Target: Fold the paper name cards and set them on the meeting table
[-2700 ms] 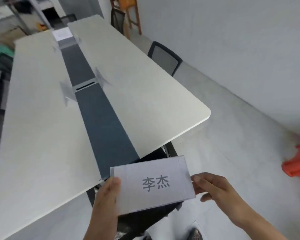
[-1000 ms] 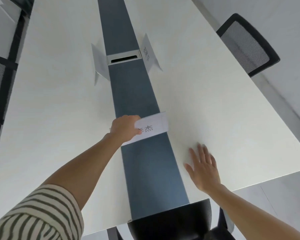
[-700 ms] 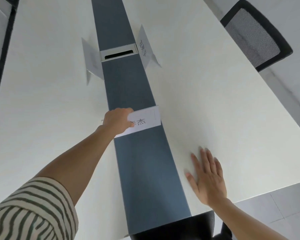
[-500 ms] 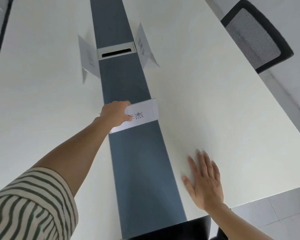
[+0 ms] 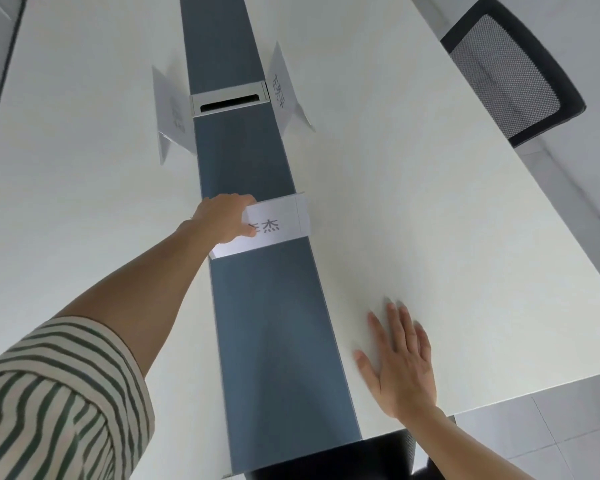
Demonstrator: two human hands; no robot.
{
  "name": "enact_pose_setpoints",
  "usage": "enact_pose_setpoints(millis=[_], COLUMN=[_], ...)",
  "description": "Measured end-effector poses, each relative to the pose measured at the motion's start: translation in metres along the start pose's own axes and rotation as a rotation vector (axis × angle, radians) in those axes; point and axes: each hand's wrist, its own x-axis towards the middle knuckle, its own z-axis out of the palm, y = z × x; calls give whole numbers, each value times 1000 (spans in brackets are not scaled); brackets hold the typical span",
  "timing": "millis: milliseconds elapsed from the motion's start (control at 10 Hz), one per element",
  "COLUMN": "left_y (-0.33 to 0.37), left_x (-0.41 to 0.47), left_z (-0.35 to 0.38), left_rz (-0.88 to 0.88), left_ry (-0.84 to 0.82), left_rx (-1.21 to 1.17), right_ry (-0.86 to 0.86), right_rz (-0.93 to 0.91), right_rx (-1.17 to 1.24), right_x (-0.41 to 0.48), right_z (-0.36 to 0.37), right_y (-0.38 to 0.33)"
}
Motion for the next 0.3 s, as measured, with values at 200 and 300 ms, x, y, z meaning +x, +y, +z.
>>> enact_pose_setpoints(millis=[200,300], left_y=[8,16], left_x=[-32,-66], left_z=[5,12], left_rz=[8,-27], left_ry=[284,360], left_rx=[78,-43], right_ry=[33,38], right_rz=[-12,-3], right_rx=[6,9], right_x=[-1,-2], right_z=[-2,-5], right_y=[-1,-2])
